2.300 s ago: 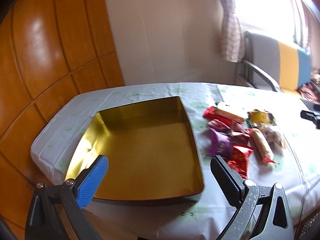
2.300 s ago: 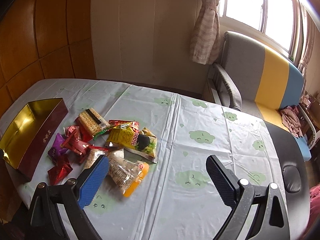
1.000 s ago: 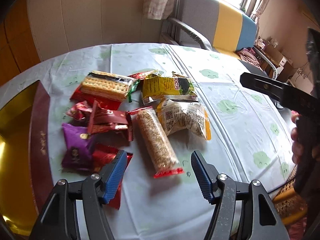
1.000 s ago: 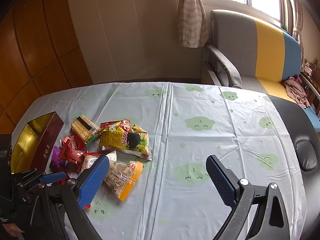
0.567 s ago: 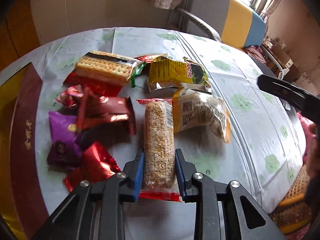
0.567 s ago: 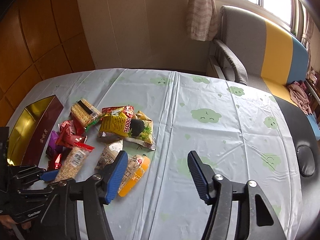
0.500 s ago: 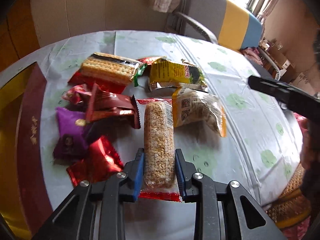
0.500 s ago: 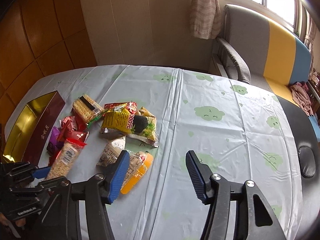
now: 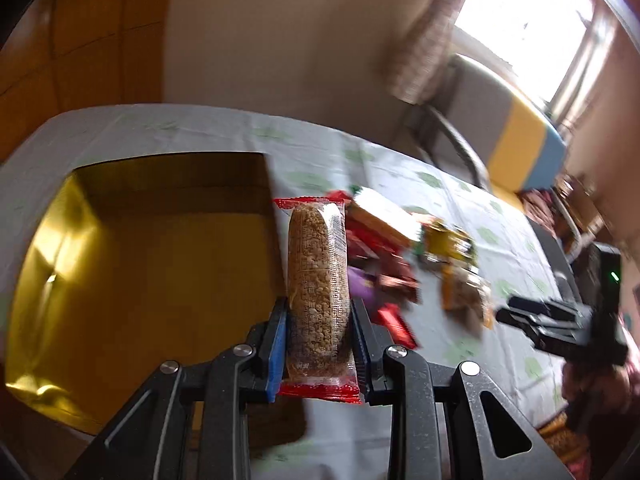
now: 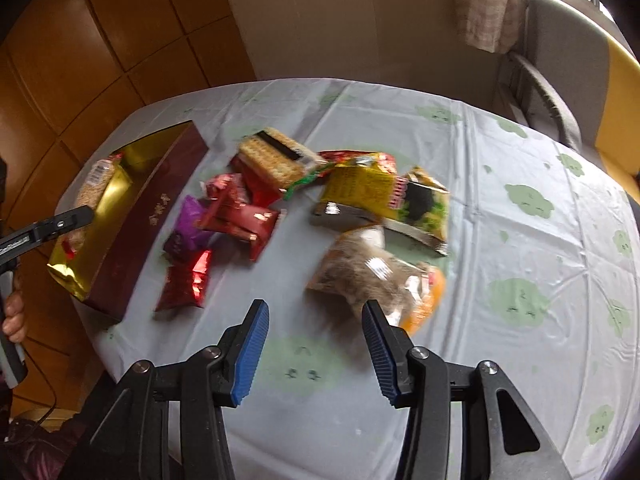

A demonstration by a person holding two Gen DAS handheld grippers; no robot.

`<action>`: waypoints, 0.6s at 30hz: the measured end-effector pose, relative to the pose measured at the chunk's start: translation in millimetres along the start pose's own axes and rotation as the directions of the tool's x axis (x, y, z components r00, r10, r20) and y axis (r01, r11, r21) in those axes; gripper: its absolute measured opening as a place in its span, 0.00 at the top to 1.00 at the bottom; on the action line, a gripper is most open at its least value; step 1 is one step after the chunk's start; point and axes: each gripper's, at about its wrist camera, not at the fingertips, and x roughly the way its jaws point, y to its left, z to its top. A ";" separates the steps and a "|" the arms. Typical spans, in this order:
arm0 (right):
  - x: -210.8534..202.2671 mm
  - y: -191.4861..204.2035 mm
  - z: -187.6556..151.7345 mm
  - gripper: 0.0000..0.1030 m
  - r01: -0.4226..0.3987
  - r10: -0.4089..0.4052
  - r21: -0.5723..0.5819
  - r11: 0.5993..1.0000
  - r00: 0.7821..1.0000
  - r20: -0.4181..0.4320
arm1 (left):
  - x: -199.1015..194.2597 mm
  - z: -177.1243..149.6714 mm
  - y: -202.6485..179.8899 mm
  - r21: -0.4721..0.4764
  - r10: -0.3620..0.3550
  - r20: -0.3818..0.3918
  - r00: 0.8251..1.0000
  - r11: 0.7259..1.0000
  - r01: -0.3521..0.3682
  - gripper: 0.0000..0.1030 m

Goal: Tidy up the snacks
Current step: 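Drop the grain bar into the gold box while the right gripper grasps a red cake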

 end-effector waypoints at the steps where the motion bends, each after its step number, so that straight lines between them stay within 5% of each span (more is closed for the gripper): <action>1: 5.8 11.5 2.6 0.52 -0.026 0.026 -0.015 1.000 1.000 -0.006 | 1.6 3.2 9.6 -0.017 0.016 -0.005 1.000 1.000 -0.016 0.72; 4: 29.7 42.8 8.1 0.52 -0.110 0.108 -0.035 0.993 0.993 -0.047 | 12.9 13.9 41.6 -0.077 0.068 -0.033 0.997 0.995 -0.071 0.72; 8: 60.5 64.0 9.3 0.51 -0.108 0.106 -0.020 0.994 0.991 -0.083 | 26.0 29.8 65.1 -0.107 0.100 -0.045 0.994 0.989 -0.105 0.72; 13: 77.0 80.6 7.6 0.50 -0.025 0.017 -0.086 0.996 0.996 -0.090 | 49.2 52.3 73.9 -0.095 0.129 -0.065 0.989 0.986 -0.135 0.72; 16: 77.9 89.5 5.0 0.65 0.021 -0.032 -0.144 0.989 0.996 -0.080 | 67.5 60.2 75.6 -0.097 0.148 -0.081 0.986 0.983 -0.156 0.71; 18: 76.0 88.8 2.9 0.67 0.030 -0.042 -0.157 0.987 0.996 -0.074 | 76.5 65.9 77.3 -0.095 0.159 -0.085 0.984 0.981 -0.167 0.71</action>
